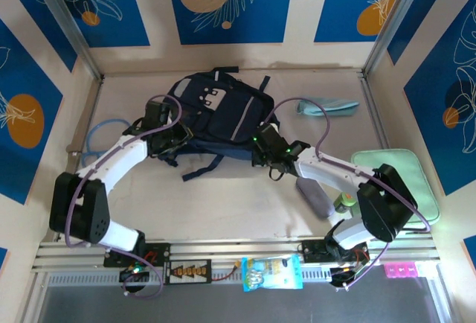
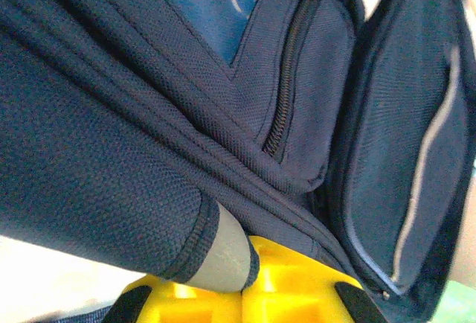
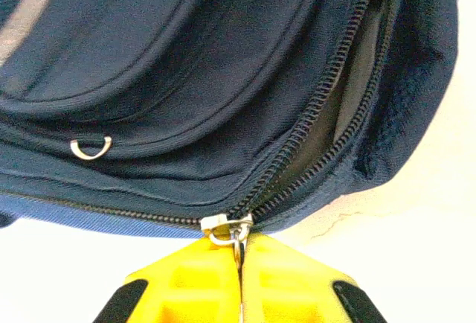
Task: Pack the student bag
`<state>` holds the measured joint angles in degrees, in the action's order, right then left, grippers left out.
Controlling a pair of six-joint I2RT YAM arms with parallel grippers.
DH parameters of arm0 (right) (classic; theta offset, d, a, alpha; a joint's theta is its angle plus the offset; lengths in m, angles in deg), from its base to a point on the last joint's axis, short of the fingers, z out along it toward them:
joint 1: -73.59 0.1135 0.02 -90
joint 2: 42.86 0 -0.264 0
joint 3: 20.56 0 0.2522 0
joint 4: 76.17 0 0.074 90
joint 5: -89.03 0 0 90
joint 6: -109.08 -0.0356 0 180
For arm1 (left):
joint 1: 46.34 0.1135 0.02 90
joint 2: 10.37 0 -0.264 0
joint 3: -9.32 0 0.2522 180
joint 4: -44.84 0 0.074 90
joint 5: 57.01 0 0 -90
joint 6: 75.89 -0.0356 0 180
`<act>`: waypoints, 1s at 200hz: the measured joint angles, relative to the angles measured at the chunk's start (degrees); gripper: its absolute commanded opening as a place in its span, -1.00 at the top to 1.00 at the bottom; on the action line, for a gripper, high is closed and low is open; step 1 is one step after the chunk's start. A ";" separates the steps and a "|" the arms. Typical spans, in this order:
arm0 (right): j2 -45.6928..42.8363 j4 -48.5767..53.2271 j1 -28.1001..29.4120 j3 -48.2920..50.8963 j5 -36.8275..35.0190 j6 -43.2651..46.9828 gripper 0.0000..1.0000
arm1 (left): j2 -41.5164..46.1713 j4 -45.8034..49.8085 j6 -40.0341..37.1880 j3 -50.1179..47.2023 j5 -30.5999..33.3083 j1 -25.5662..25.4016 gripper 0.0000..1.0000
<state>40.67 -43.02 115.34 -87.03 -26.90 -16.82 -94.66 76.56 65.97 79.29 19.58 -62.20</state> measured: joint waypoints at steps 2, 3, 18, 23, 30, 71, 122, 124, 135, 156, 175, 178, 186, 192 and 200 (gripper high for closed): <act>-0.07 -0.07 0.02 0.02 0.37 0.15 1.00 | -0.52 0.07 -0.37 0.17 0.04 0.04 1.00; -0.07 -0.09 0.02 0.02 0.50 0.17 1.00 | -0.66 0.13 -0.44 0.22 0.07 0.07 1.00; -0.17 -0.55 0.31 0.02 2.56 1.44 1.00 | -4.31 0.79 -2.25 2.34 0.07 0.42 1.00; -0.17 -0.76 0.55 0.02 3.17 1.86 1.00 | -5.53 0.96 -2.86 3.17 0.11 0.50 1.00; -0.15 -1.03 0.90 0.02 4.22 2.27 1.00 | -7.23 1.03 -3.76 4.59 0.22 0.72 0.96; 1.20 -4.48 3.80 -0.07 10.71 2.84 1.00 | -13.35 -2.58 -7.37 9.62 0.66 2.82 0.39; 11.34 -6.27 6.62 -8.66 16.48 1.20 1.00 | -12.59 -5.05 -8.70 8.50 2.12 6.36 -0.17; 11.74 -6.27 6.67 -9.20 16.70 1.01 1.00 | -12.33 -5.03 -8.52 8.17 2.25 6.49 -0.19; 13.92 -6.40 7.08 -11.82 17.68 0.46 1.00 | -10.49 -4.70 -8.57 6.40 2.36 7.04 -0.30; 17.11 -6.49 7.78 -16.06 19.08 -0.37 1.00 | -6.08 -2.86 -8.28 3.52 1.11 7.28 -0.45; 19.39 -6.40 8.07 -19.06 20.09 -0.68 1.00 | -1.70 -1.42 -7.58 1.84 -0.55 7.28 -0.54; 19.65 -6.32 8.07 -19.41 20.24 -0.72 1.00 | -0.74 -1.53 -7.30 1.31 -0.96 7.28 -0.54; 20.26 -6.27 8.11 -20.17 20.48 -0.85 1.00 | 1.40 -1.73 -6.64 0.00 -1.88 7.28 -0.54; 20.68 -6.16 8.11 -20.70 20.72 -0.87 1.00 | 2.86 -2.38 -5.64 -1.22 -2.84 7.28 -0.54; 21.16 -6.05 8.11 -21.18 21.07 -0.94 1.00 | 4.61 -3.37 -4.22 -3.13 -4.28 7.28 -0.55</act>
<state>61.83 -49.07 123.45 -108.21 -5.83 -17.76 -90.05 73.19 61.75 76.17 15.29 -54.92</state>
